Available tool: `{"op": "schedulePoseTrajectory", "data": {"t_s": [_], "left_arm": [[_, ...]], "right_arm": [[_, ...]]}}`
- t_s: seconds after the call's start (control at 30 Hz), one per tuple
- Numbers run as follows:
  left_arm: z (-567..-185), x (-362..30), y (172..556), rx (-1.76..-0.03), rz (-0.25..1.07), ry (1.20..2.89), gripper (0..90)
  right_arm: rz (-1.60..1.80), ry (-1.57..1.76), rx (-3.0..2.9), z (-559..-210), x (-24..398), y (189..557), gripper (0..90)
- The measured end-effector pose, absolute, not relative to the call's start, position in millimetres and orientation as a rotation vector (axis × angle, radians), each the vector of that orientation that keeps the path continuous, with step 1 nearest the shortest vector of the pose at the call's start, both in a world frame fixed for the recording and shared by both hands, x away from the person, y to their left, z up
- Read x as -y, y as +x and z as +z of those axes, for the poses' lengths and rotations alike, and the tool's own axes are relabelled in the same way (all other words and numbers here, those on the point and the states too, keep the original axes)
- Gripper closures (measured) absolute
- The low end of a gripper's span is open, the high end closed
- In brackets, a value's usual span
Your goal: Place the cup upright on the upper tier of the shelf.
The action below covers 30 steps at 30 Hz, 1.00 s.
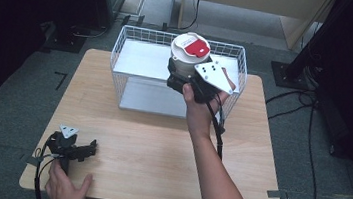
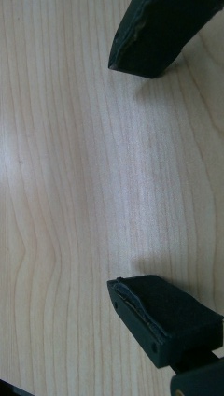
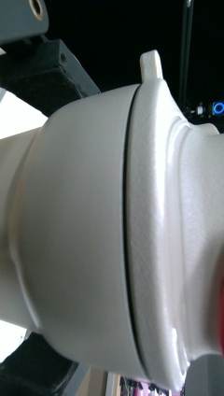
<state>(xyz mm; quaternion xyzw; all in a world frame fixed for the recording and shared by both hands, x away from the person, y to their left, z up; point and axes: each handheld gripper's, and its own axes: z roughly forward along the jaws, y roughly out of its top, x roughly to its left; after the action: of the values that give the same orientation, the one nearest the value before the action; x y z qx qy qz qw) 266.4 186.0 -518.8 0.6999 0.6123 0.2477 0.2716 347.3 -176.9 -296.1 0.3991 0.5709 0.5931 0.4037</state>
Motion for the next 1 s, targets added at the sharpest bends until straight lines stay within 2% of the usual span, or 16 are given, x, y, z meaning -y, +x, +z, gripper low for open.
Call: {"op": "schedulePoseTrajectory", "data": {"t_s": [0.77,1.0], "left_arm": [[-519,-186,266,-1.649,0.669,1.88,0.0],[-519,-186,266,-1.649,0.669,1.881,0.0]], "right_arm": [[1.437,1.156,-1.412,-296,176,415,4.3],[1.419,1.16,-1.425,-299,174,425,4.3]]}}
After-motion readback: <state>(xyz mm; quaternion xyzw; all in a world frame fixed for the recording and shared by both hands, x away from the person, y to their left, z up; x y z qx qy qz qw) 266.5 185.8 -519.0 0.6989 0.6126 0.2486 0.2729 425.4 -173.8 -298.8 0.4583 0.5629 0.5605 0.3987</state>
